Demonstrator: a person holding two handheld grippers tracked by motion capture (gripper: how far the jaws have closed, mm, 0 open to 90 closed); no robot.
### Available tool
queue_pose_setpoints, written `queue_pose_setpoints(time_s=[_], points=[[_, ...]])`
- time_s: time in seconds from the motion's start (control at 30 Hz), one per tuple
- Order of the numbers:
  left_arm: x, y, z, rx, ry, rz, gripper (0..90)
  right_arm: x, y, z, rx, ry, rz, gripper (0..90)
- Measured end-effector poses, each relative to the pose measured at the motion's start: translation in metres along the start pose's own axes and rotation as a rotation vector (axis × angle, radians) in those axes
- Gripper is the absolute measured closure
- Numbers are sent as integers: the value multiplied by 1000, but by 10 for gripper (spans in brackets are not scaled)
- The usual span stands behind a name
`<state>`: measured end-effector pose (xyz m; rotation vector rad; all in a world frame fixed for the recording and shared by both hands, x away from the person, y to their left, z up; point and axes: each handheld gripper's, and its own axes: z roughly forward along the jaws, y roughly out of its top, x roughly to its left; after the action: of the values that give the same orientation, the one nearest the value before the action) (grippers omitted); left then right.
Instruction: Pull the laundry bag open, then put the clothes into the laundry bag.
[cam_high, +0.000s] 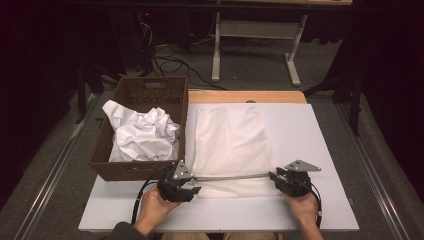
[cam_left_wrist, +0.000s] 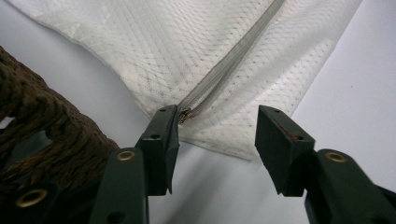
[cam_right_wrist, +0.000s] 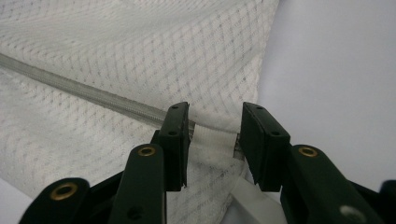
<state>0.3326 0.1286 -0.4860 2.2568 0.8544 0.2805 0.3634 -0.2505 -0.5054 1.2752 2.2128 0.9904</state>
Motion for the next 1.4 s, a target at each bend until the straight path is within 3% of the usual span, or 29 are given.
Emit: queue_pose_setpoints(time_s=[0.33, 0.47, 0.67, 0.83, 1.0, 1.17, 1.4], points=[[-8, 3, 7, -28, -27, 1, 474, 1, 2, -2, -38, 24, 14, 588], [-13, 4, 14, -3, -31, 24, 468, 2, 5, -4, -64, 33, 24, 575], [-20, 8, 23, 7, -56, 11, 464, 9, 8, -6, -78, 59, -7, 533], [-27, 7, 33, 38, -58, 34, 455, 18, 14, -5, -90, 88, -41, 490], [-25, 5, 39, 47, -53, 34, 437, 28, 21, 4, -50, 106, -93, 477], [-28, 4, 39, 51, -31, 68, 433, 37, 27, 11, -23, 108, -123, 479], [-28, 3, 39, 50, -32, 68, 434, 56, 34, 23, 18, 126, -189, 479]])
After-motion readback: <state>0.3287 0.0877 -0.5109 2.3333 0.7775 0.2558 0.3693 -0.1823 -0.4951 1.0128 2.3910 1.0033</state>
